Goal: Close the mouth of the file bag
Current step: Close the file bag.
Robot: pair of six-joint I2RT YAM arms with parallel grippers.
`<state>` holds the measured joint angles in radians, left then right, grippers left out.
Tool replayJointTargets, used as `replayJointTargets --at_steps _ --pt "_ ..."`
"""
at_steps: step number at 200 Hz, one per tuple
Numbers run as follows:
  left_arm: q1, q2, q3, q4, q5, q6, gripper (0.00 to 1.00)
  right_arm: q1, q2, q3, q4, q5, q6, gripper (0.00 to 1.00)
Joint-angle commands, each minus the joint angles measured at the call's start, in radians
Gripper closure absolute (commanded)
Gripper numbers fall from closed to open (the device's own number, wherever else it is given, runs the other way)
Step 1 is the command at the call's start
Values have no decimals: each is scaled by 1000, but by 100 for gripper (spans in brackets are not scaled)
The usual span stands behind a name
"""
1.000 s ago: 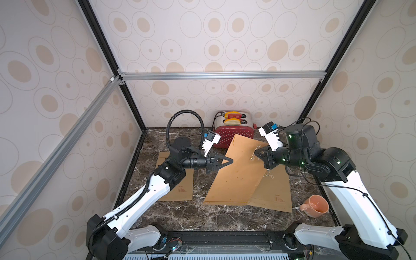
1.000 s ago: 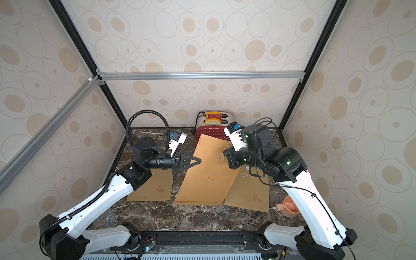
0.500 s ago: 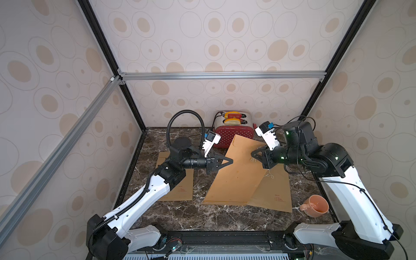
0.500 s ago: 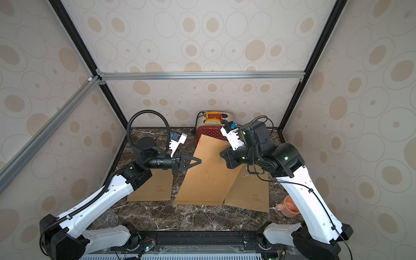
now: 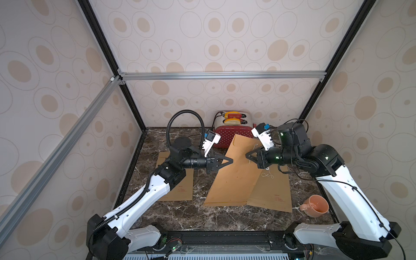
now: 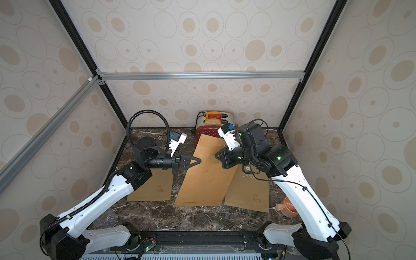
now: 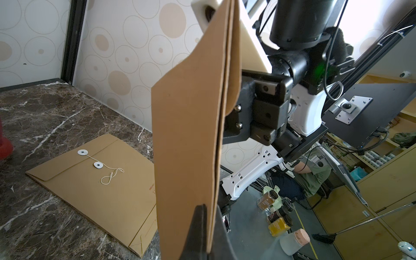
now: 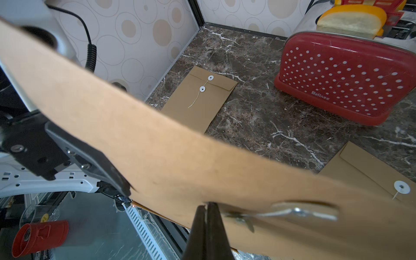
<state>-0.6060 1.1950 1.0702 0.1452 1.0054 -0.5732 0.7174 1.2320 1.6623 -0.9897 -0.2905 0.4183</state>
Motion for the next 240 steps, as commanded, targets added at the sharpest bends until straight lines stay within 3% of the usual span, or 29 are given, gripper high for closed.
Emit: replayJointTargets --at_steps 1,116,240 --pt "6 -2 29 55 22 -14 100 -1 -54 -54 109 -38 53 100" --pt "6 3 14 118 31 -57 100 0 -190 -283 241 -55 96 100" --pt "5 3 8 142 36 -71 100 -1 -236 -327 159 109 57 100"
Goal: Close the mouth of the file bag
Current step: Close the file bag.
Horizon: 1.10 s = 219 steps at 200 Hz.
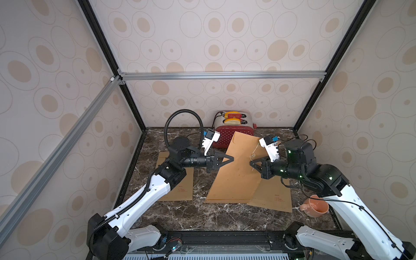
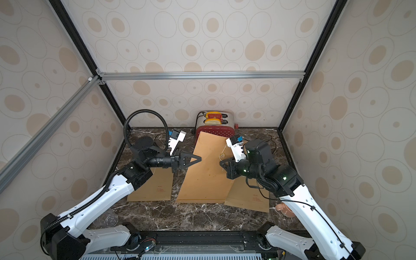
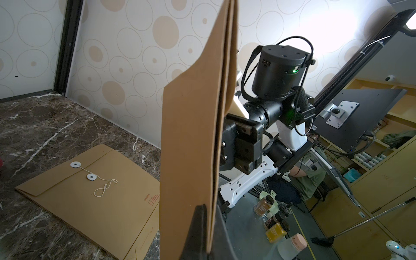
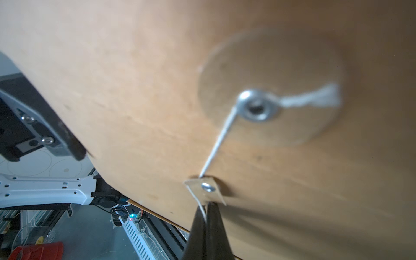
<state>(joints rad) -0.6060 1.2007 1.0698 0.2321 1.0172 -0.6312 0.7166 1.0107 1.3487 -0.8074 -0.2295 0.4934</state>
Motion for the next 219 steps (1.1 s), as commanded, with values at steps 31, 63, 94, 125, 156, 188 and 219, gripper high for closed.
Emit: replayJointTargets --at_steps 31,63,94,125,156,188,219 --pt "6 -6 7 59 25 -16 100 0 -14 -16 -34 68 -24 100" --pt "5 -3 5 61 21 -17 100 -1 -23 -21 -18 52 -23 100" --pt "5 -6 3 73 21 -25 100 -1 -10 -66 56 -84 16 100" --pt "5 -7 0 79 21 -30 100 -1 -12 -87 54 -57 15 100" --pt "4 -7 -1 88 21 -36 100 -1 -27 -77 6 12 2 100" --pt "5 -7 -3 100 21 -45 100 0 -32 -104 25 -17 15 100" --pt "5 -6 -6 111 21 -54 100 0 -30 -113 24 -28 15 100"
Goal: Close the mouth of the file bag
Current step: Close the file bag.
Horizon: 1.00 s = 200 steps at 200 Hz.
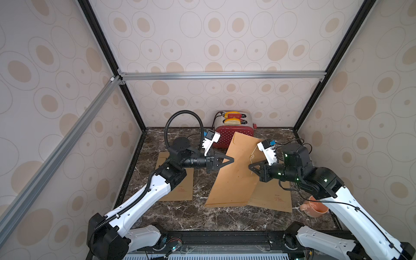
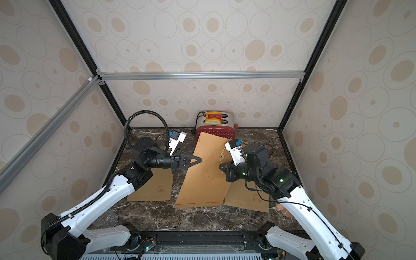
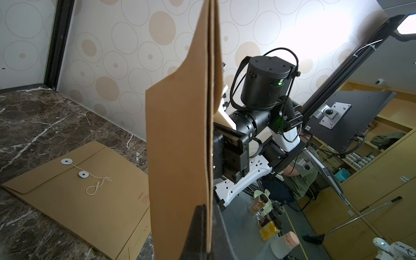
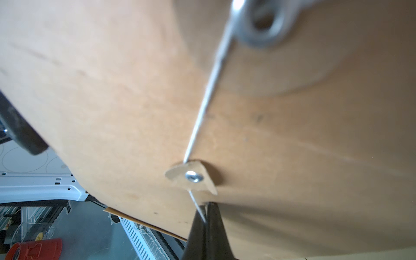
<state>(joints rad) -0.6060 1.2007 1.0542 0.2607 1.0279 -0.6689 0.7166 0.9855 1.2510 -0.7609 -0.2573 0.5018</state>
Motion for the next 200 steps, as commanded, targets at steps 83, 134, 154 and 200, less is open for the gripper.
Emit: replayJointTargets --at_steps 83,134,154,200 --pt "5 -1 13 46 1 10 100 -3 -97 -27 -80 123 -34 78" --pt "7 -13 21 -7 -11 51 100 -95 -133 -49 -137 112 -114 73" --pt "16 -8 24 -18 -9 57 100 -152 -158 -67 -135 80 -136 70" --pt "45 -10 24 -2 3 39 100 -385 -165 -129 -56 -217 -165 67"
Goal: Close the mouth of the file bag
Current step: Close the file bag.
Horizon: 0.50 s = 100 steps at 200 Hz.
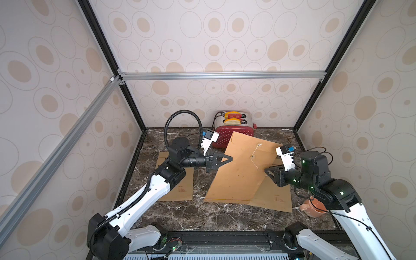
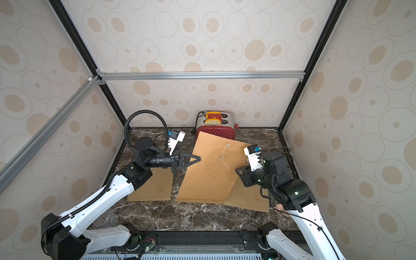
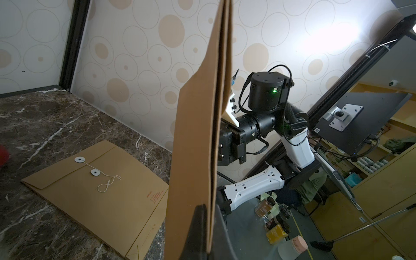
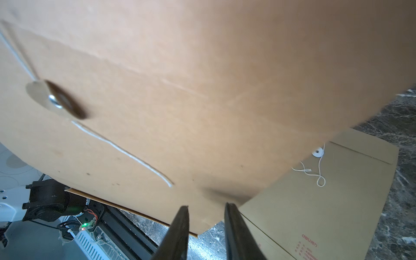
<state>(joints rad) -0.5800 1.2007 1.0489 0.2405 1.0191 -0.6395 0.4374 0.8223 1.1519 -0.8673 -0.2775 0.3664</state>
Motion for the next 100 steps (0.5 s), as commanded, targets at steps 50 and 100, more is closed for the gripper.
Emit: replayJointTargets --at_steps 50,100 --pt "42 -1 12 128 41 -70 100 -318 10 -130 225 -503 -9 65" --pt "44 0 2 186 57 -113 100 -395 2 -284 695 -829 181 64"
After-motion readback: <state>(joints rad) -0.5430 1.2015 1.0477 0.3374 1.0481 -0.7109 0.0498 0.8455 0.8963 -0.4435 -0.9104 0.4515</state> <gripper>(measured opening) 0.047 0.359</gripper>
